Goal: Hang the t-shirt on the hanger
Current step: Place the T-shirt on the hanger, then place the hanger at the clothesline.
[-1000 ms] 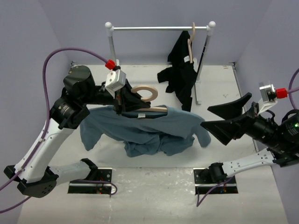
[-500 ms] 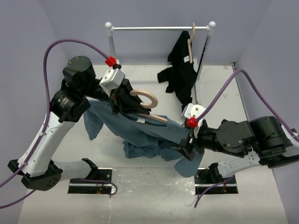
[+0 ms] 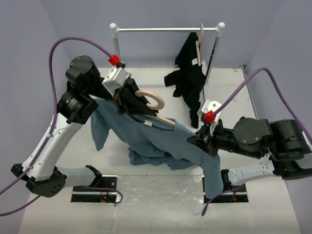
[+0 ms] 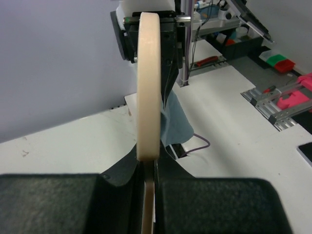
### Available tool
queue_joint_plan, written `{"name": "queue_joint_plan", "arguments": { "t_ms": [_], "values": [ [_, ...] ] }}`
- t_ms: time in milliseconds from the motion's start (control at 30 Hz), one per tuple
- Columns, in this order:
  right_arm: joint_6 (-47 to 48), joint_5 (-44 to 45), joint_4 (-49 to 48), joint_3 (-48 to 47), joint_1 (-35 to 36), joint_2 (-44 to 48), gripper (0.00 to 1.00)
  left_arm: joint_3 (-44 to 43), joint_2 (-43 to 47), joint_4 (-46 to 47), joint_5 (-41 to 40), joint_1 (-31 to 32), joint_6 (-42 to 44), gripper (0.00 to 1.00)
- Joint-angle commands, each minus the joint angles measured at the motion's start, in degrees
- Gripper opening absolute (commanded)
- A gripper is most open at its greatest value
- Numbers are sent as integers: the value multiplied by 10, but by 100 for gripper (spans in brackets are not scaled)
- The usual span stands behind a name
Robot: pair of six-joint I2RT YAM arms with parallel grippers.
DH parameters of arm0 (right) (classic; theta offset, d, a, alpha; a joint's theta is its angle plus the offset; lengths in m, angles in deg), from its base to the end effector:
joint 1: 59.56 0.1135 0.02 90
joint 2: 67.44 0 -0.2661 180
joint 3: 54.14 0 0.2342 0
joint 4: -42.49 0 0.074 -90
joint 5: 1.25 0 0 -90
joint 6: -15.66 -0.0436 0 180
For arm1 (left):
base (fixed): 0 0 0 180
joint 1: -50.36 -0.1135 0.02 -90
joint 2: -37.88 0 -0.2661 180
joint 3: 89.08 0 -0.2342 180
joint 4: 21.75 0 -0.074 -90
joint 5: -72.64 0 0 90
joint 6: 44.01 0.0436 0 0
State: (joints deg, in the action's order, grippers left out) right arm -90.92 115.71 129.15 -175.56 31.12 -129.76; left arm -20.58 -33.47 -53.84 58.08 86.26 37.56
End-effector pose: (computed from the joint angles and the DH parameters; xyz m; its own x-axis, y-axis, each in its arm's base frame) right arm 0.0184 0.1169 0.4979 -0.2504 -0.3317 -0.9095 -0.8603 0.5071 0.0519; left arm 0.1357 -0.1503 0.5285 -0.0231 -0.0288 -0.9993 0.9304 -0.3665 -0.0109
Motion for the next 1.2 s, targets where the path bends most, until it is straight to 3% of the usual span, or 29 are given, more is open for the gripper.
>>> {"name": "queue_joint_plan", "arguments": {
  "t_ms": [0, 33, 67, 100, 167, 233, 300, 367, 500, 633, 867, 1033, 1167],
  "values": [
    [8, -32, -68, 24, -54, -15, 0, -31, -8, 28, -42, -15, -9, 14],
    [1, -30, -95, 40, -76, -12, 0, -49, -10, -7, -149, -21, 12, 58],
    [-6, -26, -114, 53, -92, -9, 0, -58, -12, -35, -248, -25, 25, 90],
    [-15, -11, -131, 64, -102, -9, 0, -67, -12, -53, -340, -25, 22, 100],
    [-35, 26, -163, 83, -115, -9, 0, -92, -9, -101, -651, -25, -18, 100],
    [-61, 120, -202, 101, -119, -17, 0, -69, 20, -123, -894, -26, -54, 100],
    [-84, 145, -217, 103, -137, -32, 0, -19, 56, -98, -1102, -26, -59, 100],
    [-89, 159, -248, 113, -160, -43, 0, 70, 118, -59, -1216, -26, -56, 100],
    [-112, 190, -292, 126, -207, -59, 0, 176, 212, -38, -1237, -26, -50, 100],
    [-94, 197, -350, 144, -246, -53, 0, 215, 253, -82, -1233, -25, -45, 100],
    [-4, 245, -488, 158, -327, -63, 0, 334, 300, -130, -1025, -25, -46, 100],
    [29, 224, -653, 231, -380, -83, 0, 485, 389, -74, -992, -26, -55, 100],
    [26, 226, -727, 258, -383, -123, 0, 550, 455, -41, -982, -25, -40, 100]
  ]
}}
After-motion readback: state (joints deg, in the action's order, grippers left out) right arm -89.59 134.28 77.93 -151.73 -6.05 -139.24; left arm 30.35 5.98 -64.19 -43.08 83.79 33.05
